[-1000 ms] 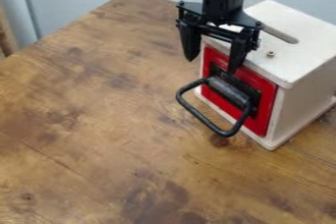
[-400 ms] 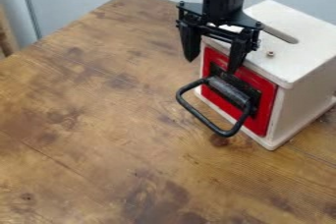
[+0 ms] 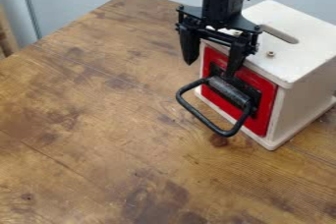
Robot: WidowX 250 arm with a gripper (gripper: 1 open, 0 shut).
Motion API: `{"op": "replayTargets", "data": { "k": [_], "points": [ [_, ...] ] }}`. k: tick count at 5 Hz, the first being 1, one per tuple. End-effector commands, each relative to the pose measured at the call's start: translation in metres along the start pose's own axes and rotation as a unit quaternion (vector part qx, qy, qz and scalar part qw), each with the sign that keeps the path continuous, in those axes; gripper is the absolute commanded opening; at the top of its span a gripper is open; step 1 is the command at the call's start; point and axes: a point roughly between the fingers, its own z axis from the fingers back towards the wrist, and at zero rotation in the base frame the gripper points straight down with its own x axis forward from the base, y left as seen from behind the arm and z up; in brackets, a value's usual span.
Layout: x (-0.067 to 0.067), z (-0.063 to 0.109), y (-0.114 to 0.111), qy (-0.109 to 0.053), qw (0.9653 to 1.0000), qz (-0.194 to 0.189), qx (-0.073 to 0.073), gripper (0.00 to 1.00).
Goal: Close the drawer
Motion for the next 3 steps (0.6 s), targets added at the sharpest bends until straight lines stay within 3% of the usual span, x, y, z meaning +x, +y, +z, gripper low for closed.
{"op": "replayTargets", "data": {
  "k": [1,3],
  "points": [
    [0.0157,0.0295,-0.0044,-0.061,0.9981,-0.002,-0.008,1.0],
    [0.0167,0.0332,-0.0081,-0.07,0.9975,-0.01,-0.011,1.0]
  ]
}}
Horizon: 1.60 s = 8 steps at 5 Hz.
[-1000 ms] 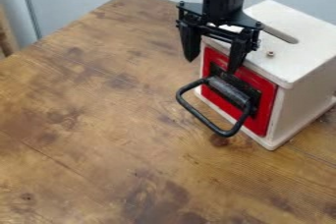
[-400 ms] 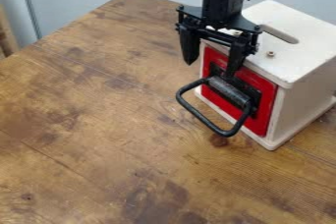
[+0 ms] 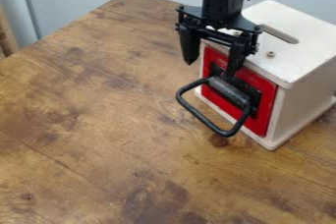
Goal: Close the drawer
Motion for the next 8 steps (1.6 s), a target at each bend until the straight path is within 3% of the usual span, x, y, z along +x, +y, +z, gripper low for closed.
{"op": "replayTargets", "data": {
  "k": [1,8],
  "points": [
    [0.017,0.035,-0.008,-0.072,0.9973,-0.008,-0.011,1.0],
    [0.021,0.044,-0.022,-0.084,0.996,-0.026,-0.018,1.0]
  ]
}}
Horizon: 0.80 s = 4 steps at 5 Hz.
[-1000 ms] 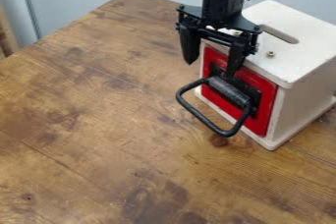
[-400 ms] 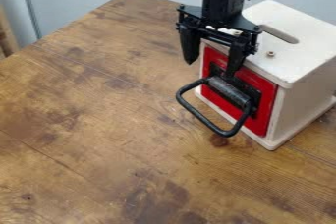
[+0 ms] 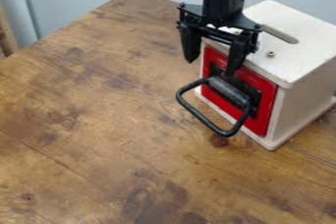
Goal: Close the drawer
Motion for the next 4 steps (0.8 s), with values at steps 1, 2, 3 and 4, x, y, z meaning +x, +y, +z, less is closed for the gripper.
{"op": "replayTargets", "data": {
  "k": [1,2,3,4],
  "points": [
    [0.019,0.039,-0.022,-0.066,0.9975,-0.019,-0.015,1.0],
    [0.02,0.054,-0.018,-0.057,0.9982,-0.012,-0.014,1.0],
    [0.007,0.072,-0.007,-0.032,0.9995,-0.001,-0.005,1.0],
    [0.001,0.088,0.0,-0.05,0.9988,0.005,0.0,1.0]
  ]
}}
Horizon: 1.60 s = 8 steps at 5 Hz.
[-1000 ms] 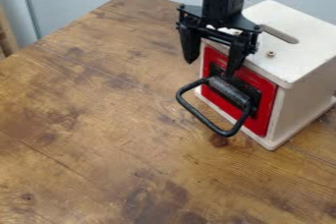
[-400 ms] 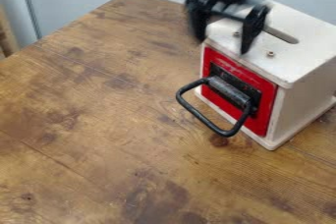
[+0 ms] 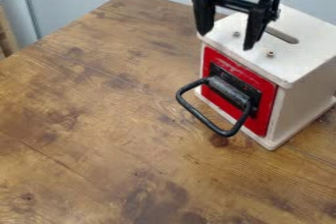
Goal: Close the drawer
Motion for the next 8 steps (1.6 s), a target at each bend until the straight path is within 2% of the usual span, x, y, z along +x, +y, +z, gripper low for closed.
{"op": "replayTargets", "data": {
  "k": [1,2,4,5,8],
  "points": [
    [-0.009,0.046,0.019,-0.055,0.9984,0.016,-0.002,1.0],
    [-0.017,0.047,0.029,-0.055,0.9981,0.025,-0.001,1.0],
    [-0.025,0.05,0.035,-0.058,0.9979,0.027,-0.001,1.0],
    [-0.027,0.04,0.037,-0.046,0.9985,0.028,-0.001,1.0],
    [-0.024,0.028,0.042,-0.032,0.9992,0.023,0.0,1.0]
  ]
}}
